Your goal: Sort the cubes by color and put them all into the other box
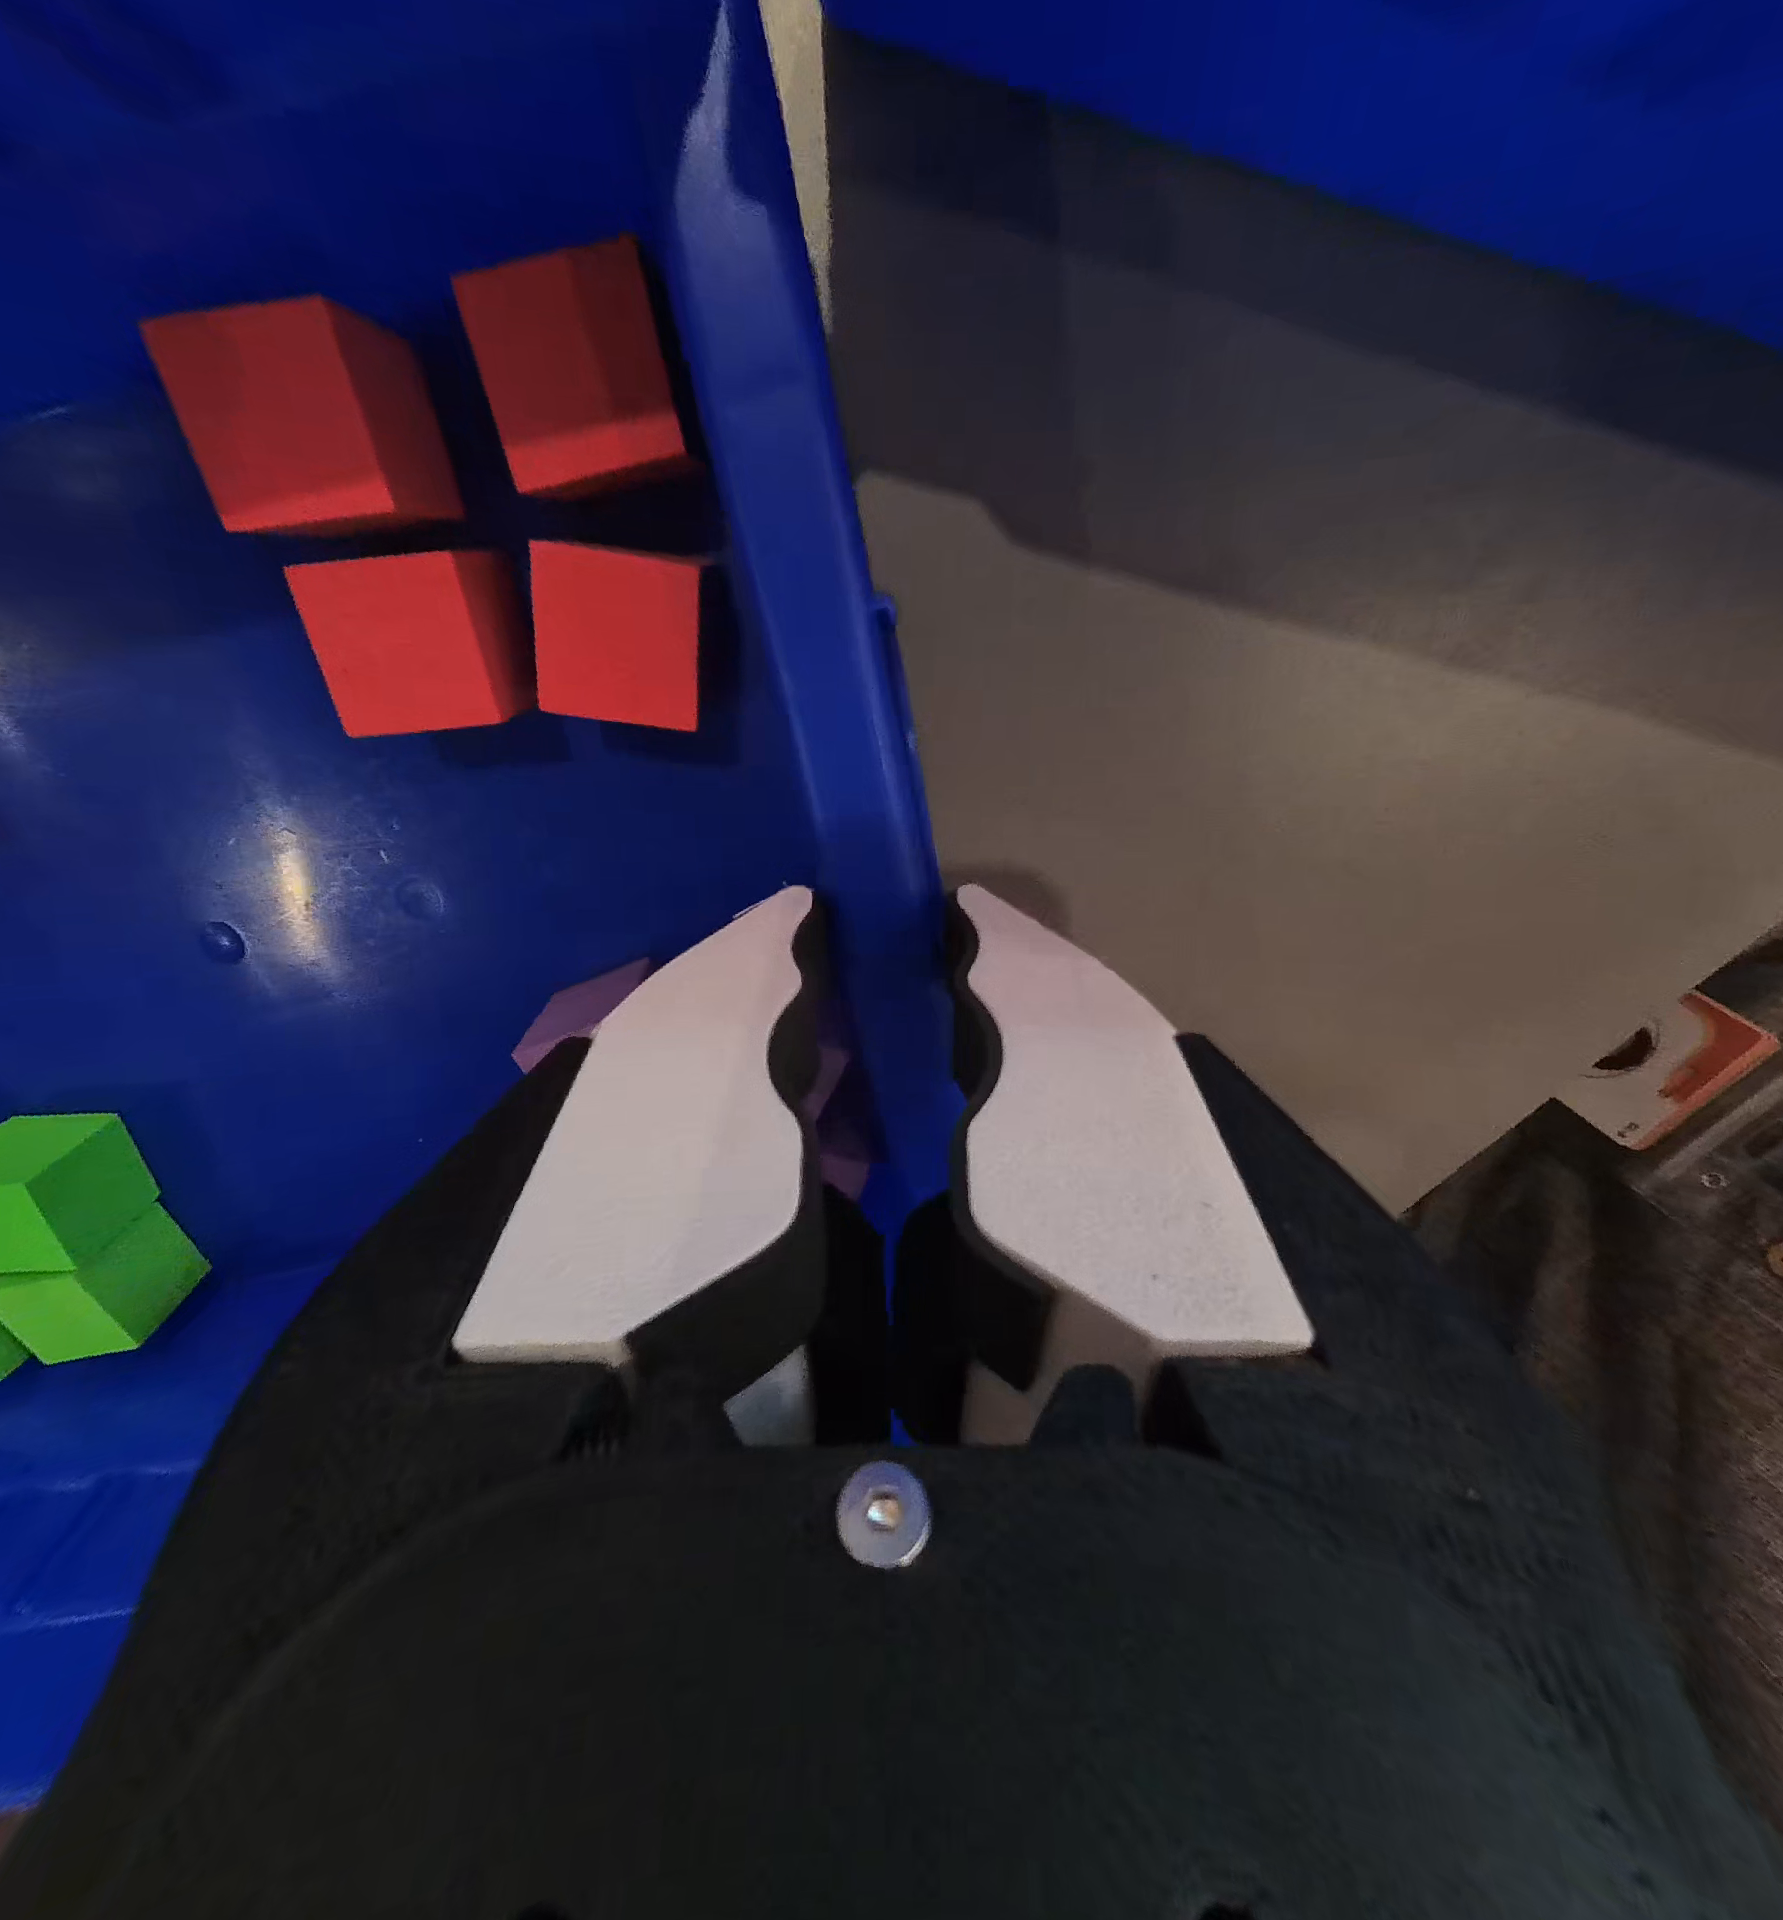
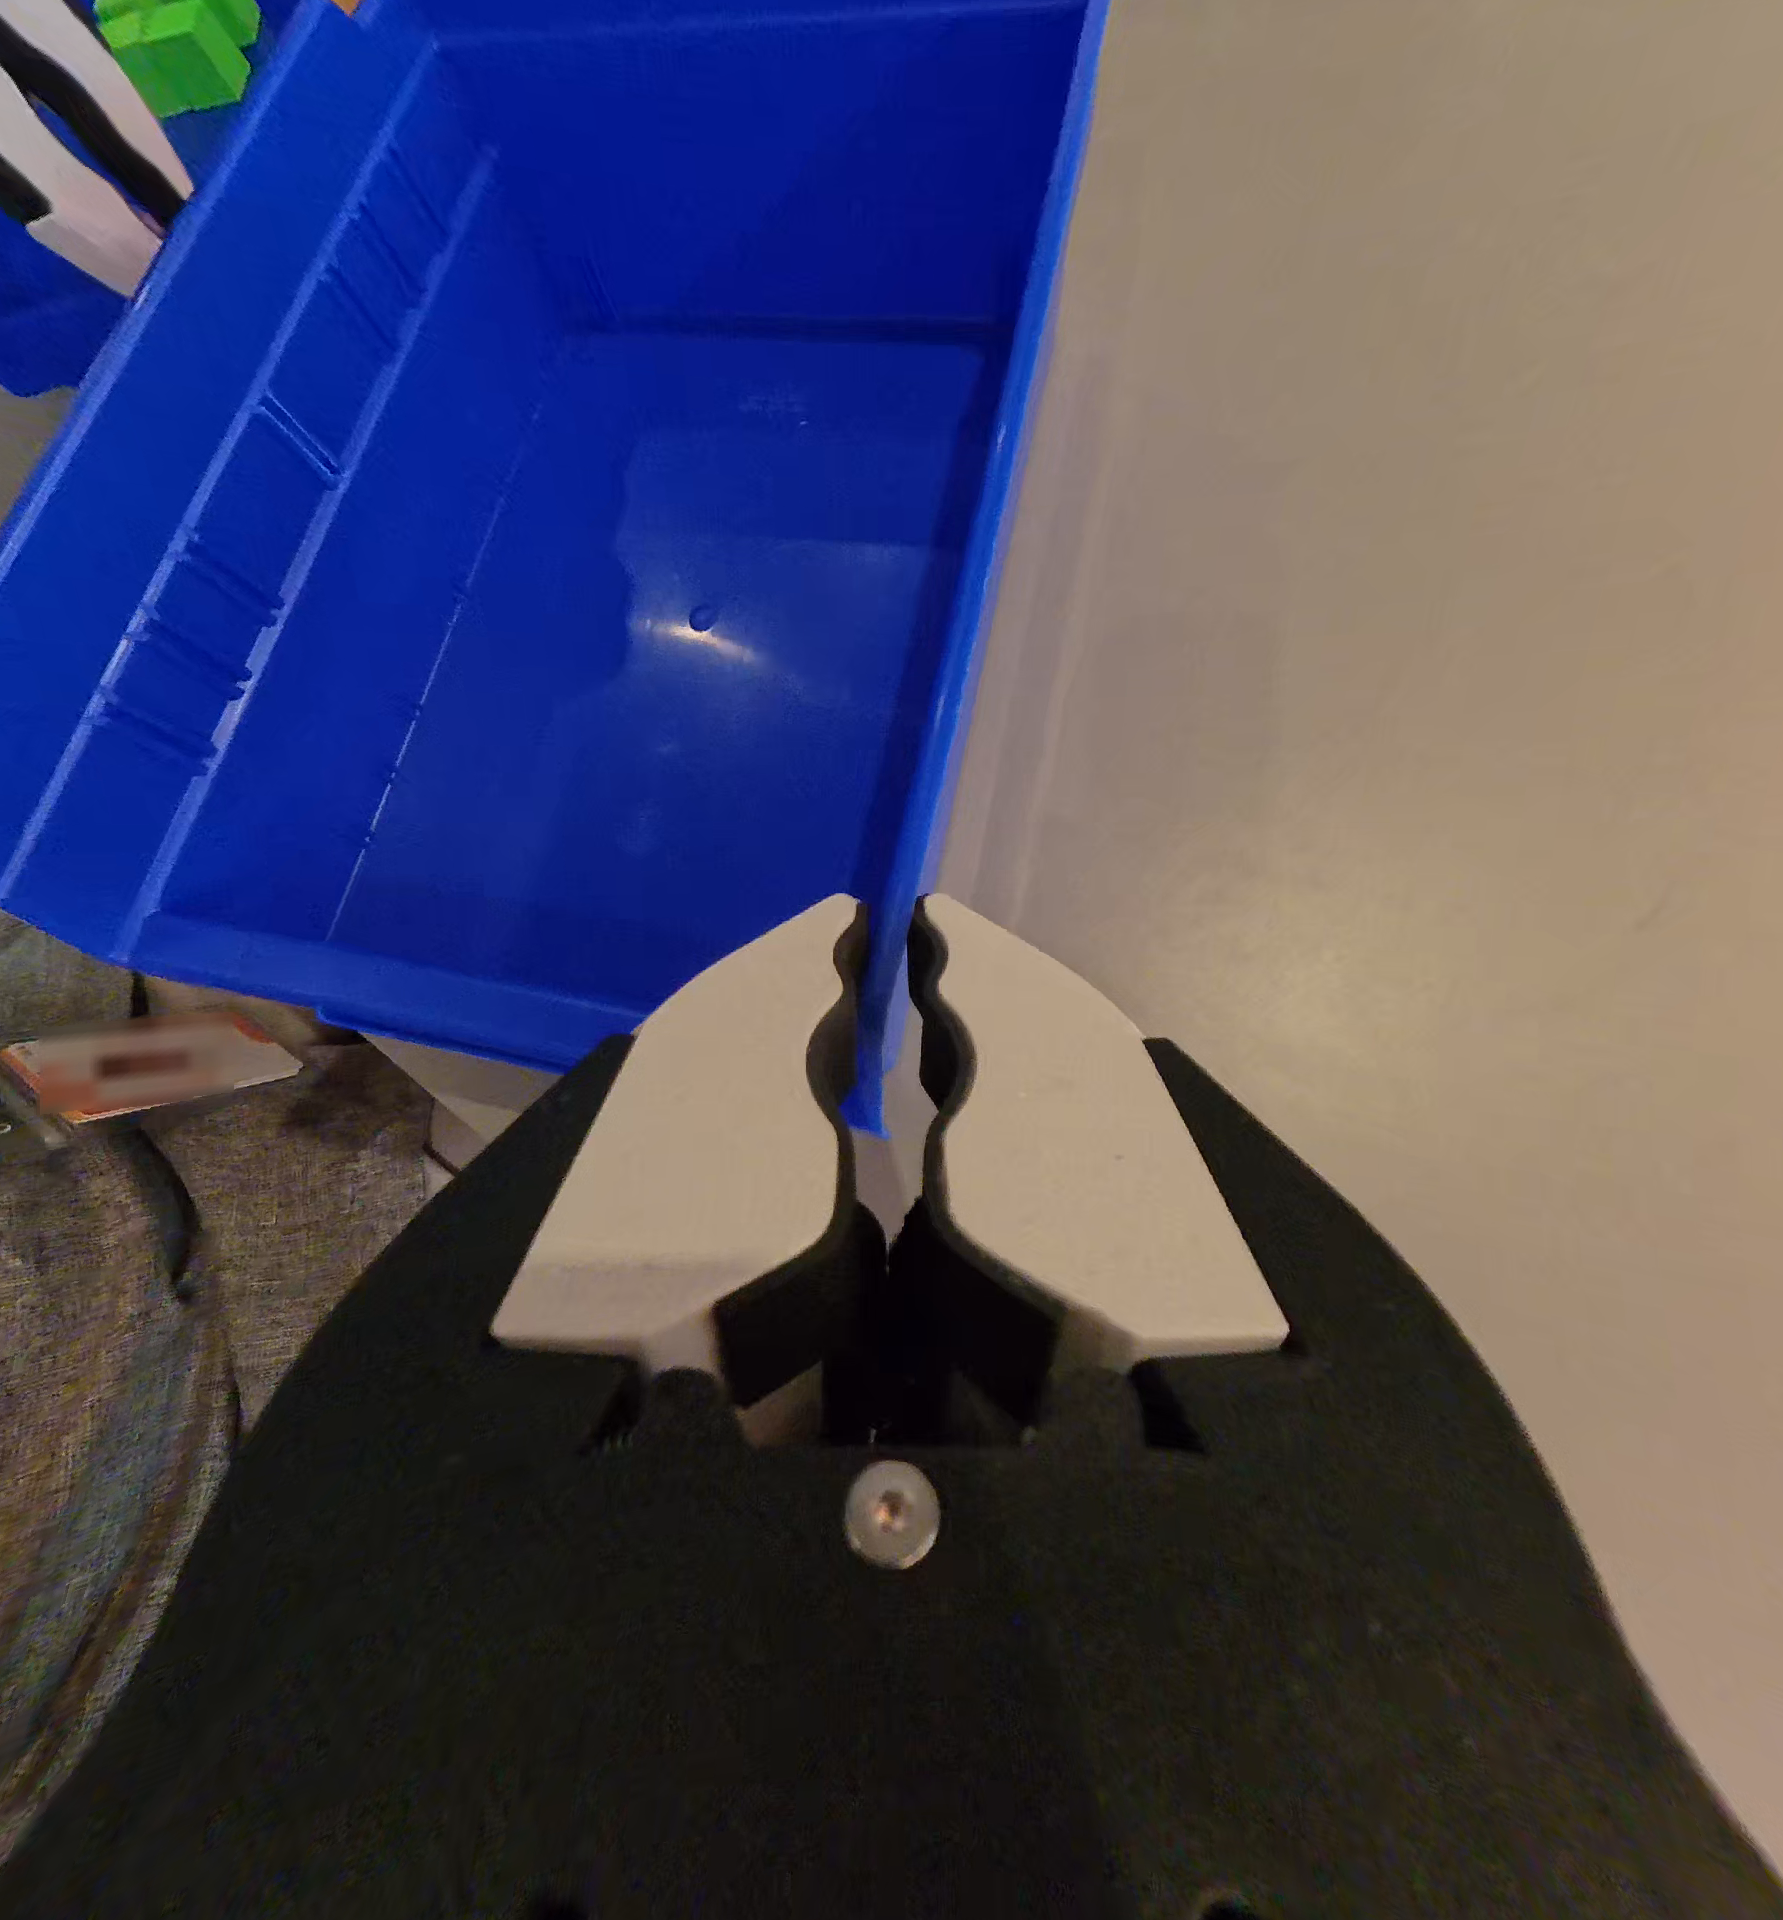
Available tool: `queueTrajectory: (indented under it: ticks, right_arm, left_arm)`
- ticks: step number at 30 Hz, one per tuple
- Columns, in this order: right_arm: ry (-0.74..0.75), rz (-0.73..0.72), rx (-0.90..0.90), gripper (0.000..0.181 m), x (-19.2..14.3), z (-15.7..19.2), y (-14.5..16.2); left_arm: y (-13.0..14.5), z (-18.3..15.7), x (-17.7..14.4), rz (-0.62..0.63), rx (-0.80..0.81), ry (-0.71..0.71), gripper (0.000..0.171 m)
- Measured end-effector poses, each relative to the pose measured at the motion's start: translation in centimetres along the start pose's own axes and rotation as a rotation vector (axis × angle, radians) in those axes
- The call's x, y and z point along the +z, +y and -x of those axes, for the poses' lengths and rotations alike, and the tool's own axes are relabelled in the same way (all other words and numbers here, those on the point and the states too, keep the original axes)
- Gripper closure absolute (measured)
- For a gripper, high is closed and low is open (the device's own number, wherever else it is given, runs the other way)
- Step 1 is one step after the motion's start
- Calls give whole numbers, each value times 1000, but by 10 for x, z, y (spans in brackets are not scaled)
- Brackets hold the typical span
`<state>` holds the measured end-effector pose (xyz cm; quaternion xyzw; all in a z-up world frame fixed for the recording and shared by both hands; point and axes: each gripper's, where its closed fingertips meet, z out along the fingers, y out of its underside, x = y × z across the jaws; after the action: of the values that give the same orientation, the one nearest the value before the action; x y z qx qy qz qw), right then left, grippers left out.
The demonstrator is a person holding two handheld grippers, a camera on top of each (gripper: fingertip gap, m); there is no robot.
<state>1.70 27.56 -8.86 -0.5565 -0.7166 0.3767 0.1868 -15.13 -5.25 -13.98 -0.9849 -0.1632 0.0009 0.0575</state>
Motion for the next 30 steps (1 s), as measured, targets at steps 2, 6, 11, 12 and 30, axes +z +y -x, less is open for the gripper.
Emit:
queueTrajectory:
  ticks: [2,6,11,12,30]
  right_arm:
    - [6,2,-1,175,0,0,0]
    - [16,11,15,175,-1,0,1]
    - [79,-27,96,177,0,-6,-1]
    - [98,-49,126,177,0,-7,-2]
    - [496,-291,426,178,-7,-34,-5]
  left_arm:
    - [8,1,-1,21,53,-9,150]
    - [36,7,-5,88,190,-9,150]
    - [73,11,-9,124,309,-27,151]
    - [78,10,-10,121,326,-25,151]
    - [88,6,-12,-43,695,-74,151]
